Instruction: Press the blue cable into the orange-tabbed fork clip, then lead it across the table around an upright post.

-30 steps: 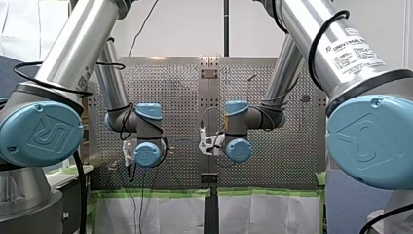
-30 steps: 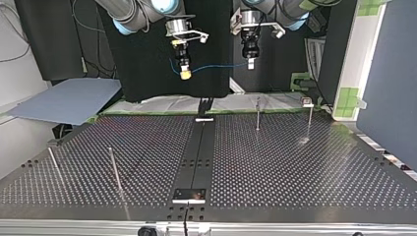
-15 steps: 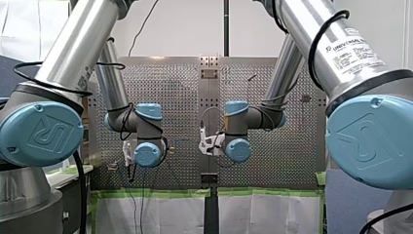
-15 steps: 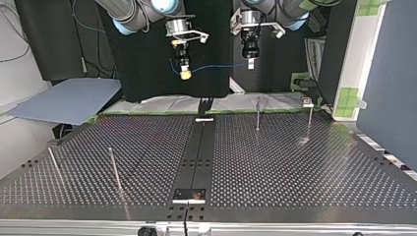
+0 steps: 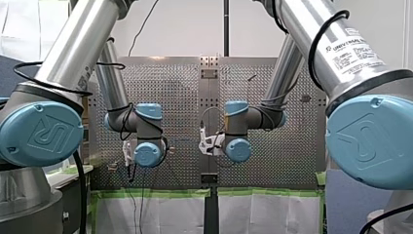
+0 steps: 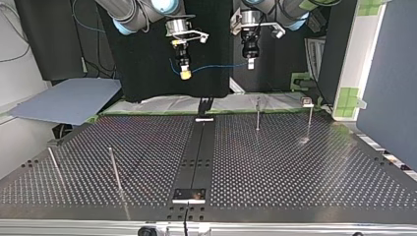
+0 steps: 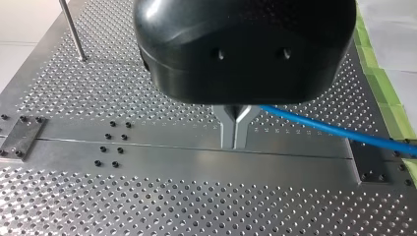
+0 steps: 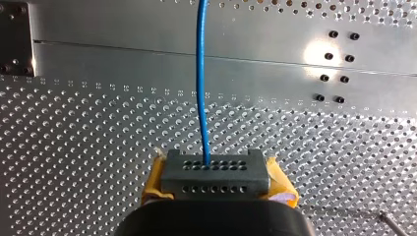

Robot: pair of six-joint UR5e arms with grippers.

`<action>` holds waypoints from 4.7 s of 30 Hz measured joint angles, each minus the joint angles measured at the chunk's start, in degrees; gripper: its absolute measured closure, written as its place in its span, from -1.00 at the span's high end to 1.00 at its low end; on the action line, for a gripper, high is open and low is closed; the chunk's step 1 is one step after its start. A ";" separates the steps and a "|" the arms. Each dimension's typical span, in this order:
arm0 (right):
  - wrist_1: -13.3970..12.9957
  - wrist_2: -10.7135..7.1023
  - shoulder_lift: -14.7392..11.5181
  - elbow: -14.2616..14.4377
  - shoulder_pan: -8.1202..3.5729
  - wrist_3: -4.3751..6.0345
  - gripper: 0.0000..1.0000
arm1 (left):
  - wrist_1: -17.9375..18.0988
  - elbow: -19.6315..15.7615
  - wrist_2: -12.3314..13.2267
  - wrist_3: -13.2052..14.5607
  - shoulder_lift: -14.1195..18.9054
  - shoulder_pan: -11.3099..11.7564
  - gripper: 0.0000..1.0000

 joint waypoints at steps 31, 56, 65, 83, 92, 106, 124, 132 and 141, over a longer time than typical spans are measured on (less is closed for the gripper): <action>0.00 0.00 0.00 0.00 0.00 0.00 -1.00 | 0.00 0.00 0.00 0.00 0.00 0.00 -0.98; 0.00 0.00 0.00 0.00 0.00 0.00 -1.00 | 0.00 0.00 0.00 0.00 0.00 0.00 -0.98; 0.00 0.00 0.00 0.00 0.00 0.00 -1.00 | 0.00 0.00 0.00 0.00 0.00 0.00 -0.98; 0.00 0.00 0.00 0.00 0.00 0.00 -1.00 | 0.00 0.00 0.00 0.00 0.00 0.00 -0.98; 0.00 0.06 0.00 0.07 -0.06 0.00 -1.00 | 0.06 0.00 -0.07 0.00 0.00 0.00 -0.98; 0.00 0.09 0.00 0.09 -0.09 0.00 -1.00 | 0.09 0.00 -0.09 0.00 0.00 0.00 -0.98; 2.81 2.90 2.81 -2.50 2.72 -0.16 -1.00 | -4.44 -0.08 2.61 1.37 1.03 0.25 -0.98; 7.35 7.44 7.10 -3.40 7.20 -0.17 -1.00 | -7.13 -0.09 2.72 1.40 1.05 0.26 -0.98; 10.43 10.28 7.97 -3.42 8.58 -0.18 -1.00 | -7.16 -0.07 2.59 1.27 0.98 0.28 -0.98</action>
